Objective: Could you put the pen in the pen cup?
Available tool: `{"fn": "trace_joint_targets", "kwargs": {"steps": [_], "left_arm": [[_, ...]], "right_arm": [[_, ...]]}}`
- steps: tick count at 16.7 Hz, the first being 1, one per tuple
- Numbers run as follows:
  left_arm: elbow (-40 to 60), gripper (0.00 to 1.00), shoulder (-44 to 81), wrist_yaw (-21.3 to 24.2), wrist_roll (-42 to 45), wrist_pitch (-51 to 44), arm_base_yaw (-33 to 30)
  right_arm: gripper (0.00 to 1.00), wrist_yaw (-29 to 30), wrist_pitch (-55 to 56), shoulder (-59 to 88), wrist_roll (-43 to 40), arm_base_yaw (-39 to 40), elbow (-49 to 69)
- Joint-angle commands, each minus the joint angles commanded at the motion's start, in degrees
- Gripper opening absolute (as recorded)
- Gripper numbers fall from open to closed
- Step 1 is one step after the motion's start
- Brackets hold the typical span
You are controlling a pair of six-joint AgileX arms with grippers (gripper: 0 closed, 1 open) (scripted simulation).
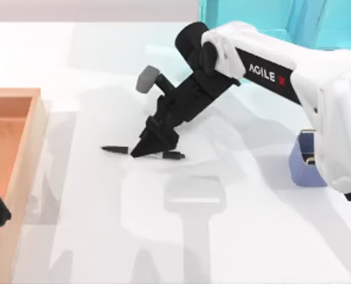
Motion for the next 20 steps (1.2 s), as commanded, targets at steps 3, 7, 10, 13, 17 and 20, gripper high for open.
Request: {"fn": "trace_joint_targets", "kwargs": {"steps": [3,7,10,13,17,20], "left_arm": [[0.0,1.0,0.0,0.0,0.0,0.0,0.0],[0.0,1.0,0.0,0.0,0.0,0.0,0.0],[0.0,1.0,0.0,0.0,0.0,0.0,0.0],[0.0,1.0,0.0,0.0,0.0,0.0,0.0],[0.0,1.0,0.0,0.0,0.0,0.0,0.0],[0.0,1.0,0.0,0.0,0.0,0.0,0.0]], "right_arm": [[0.92,0.0,0.0,0.0,0.0,0.0,0.0],[0.62,0.0,0.0,0.0,0.0,0.0,0.0],[0.4,0.0,0.0,0.0,0.0,0.0,0.0],[0.17,0.0,0.0,0.0,0.0,0.0,0.0],[0.0,0.0,0.0,0.0,0.0,0.0,0.0],[0.0,0.0,0.0,0.0,0.0,0.0,0.0]]}}
